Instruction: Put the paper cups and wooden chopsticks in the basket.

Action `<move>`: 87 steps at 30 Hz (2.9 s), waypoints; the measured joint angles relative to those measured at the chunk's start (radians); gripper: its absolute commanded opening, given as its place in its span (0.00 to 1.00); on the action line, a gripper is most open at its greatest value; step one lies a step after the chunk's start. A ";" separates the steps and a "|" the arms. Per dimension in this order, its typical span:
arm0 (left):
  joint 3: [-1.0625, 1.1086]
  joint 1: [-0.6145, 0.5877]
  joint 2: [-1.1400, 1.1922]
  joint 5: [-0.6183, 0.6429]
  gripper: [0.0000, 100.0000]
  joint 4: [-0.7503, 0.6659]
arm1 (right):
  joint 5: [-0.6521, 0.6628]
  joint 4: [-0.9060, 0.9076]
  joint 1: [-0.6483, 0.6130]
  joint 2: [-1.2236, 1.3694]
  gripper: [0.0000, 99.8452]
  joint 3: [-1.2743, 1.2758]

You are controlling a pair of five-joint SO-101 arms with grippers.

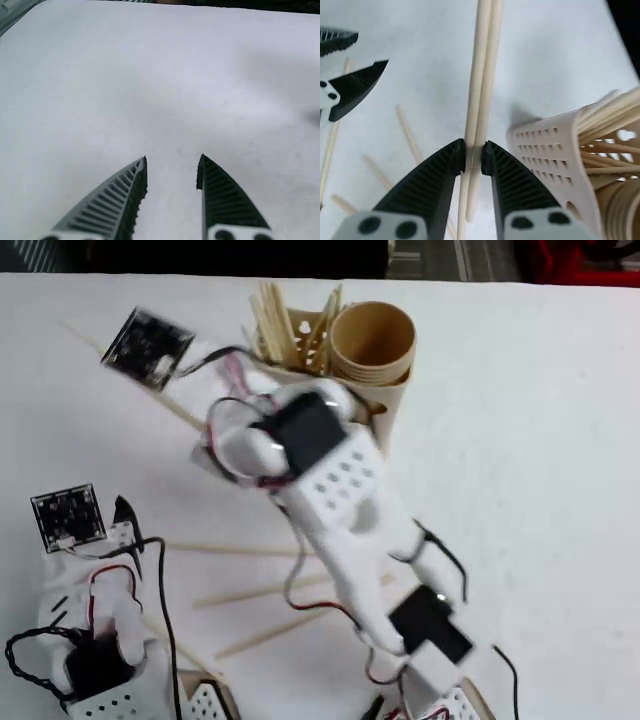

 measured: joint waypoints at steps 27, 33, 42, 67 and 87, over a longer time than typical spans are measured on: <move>0.000 0.000 0.000 0.000 0.17 0.000 | -0.150 -0.316 0.144 -0.138 0.02 0.250; 0.000 0.000 0.000 0.000 0.18 0.000 | -0.150 -0.235 0.091 -0.138 0.02 0.302; 0.000 0.000 0.000 -0.066 0.22 -0.071 | -0.150 -0.041 0.124 -0.201 0.02 0.302; -0.671 0.285 0.948 -0.275 0.26 -0.107 | -0.310 -0.531 0.589 -0.621 0.02 1.252; -0.804 0.457 1.700 -0.153 0.25 -0.801 | -0.396 -0.795 0.687 -0.706 0.02 1.479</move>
